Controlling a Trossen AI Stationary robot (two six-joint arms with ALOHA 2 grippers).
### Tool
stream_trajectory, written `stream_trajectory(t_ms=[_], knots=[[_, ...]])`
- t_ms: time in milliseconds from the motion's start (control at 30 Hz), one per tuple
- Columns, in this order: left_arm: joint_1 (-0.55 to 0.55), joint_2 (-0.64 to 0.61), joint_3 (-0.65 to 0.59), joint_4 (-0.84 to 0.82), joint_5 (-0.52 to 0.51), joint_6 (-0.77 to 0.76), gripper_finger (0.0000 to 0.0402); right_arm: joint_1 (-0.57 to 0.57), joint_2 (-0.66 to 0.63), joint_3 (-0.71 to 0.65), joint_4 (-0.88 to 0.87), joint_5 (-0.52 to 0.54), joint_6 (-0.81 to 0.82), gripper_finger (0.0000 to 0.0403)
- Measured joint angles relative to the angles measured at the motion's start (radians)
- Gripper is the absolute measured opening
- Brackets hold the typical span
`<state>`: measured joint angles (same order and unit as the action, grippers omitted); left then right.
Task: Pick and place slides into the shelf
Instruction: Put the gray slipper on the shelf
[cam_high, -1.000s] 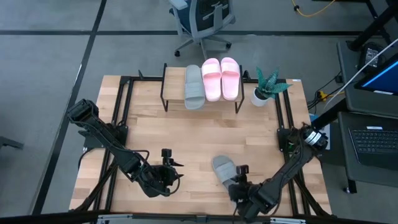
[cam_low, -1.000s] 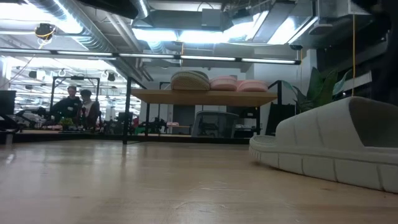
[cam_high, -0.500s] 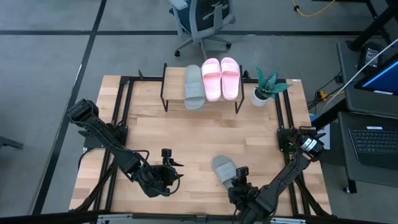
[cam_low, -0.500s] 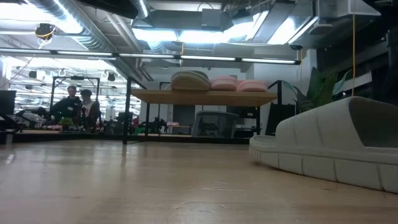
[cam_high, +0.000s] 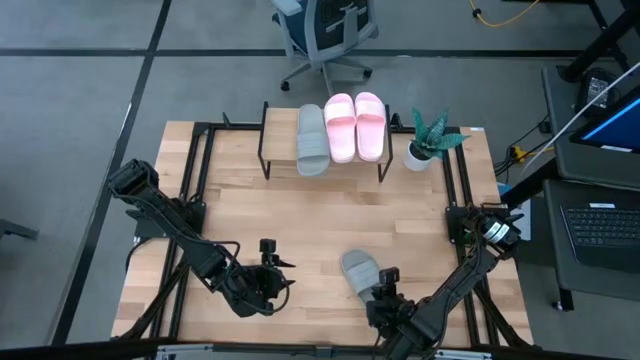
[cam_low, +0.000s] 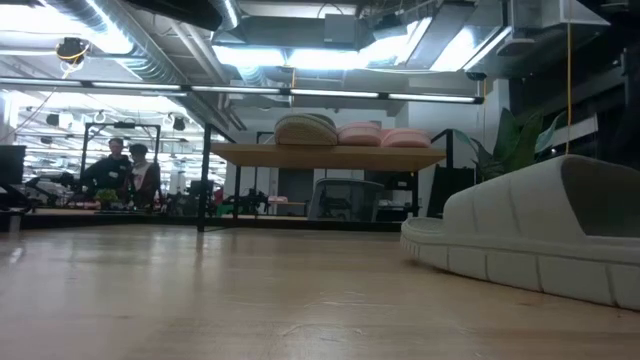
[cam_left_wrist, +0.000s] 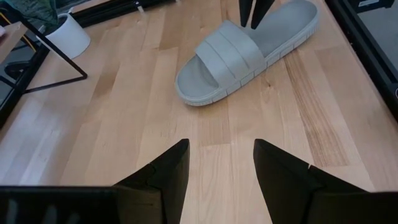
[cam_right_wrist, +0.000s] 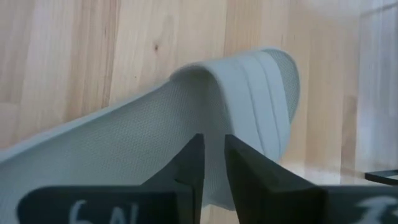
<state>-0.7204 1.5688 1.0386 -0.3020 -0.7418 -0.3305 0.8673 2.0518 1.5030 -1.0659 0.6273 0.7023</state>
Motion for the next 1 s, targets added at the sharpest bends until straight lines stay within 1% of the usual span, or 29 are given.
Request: stream_trajectory(t_ms=[333, 500, 667, 833, 1000], knots=[[0.0, 0.0, 0.0, 0.0, 0.0, -0.008, 0.017, 0.0, 0.0, 0.001, -0.019, -0.001, -0.001, 0.0129], [0.0, 0.0, 0.0, 0.0, 0.0, -0.007, 0.017, -0.001, -0.001, 0.001, -0.037, -0.001, -0.003, 0.0151], [0.0, 0.0, 0.0, 0.0, 0.0, -0.007, 0.017, -0.027, -0.002, 0.001, -0.03, -0.001, 0.003, 0.0155], [0.0, 0.0, 0.0, 0.0, 0.0, -0.007, 0.017, -0.067, -0.002, -0.003, -0.008, -0.003, -0.003, 0.0145], [0.0, 0.0, 0.0, 0.0, 0.0, -0.007, 0.017, -0.083, -0.002, -0.003, -0.007, -0.005, -0.046, 0.0134]])
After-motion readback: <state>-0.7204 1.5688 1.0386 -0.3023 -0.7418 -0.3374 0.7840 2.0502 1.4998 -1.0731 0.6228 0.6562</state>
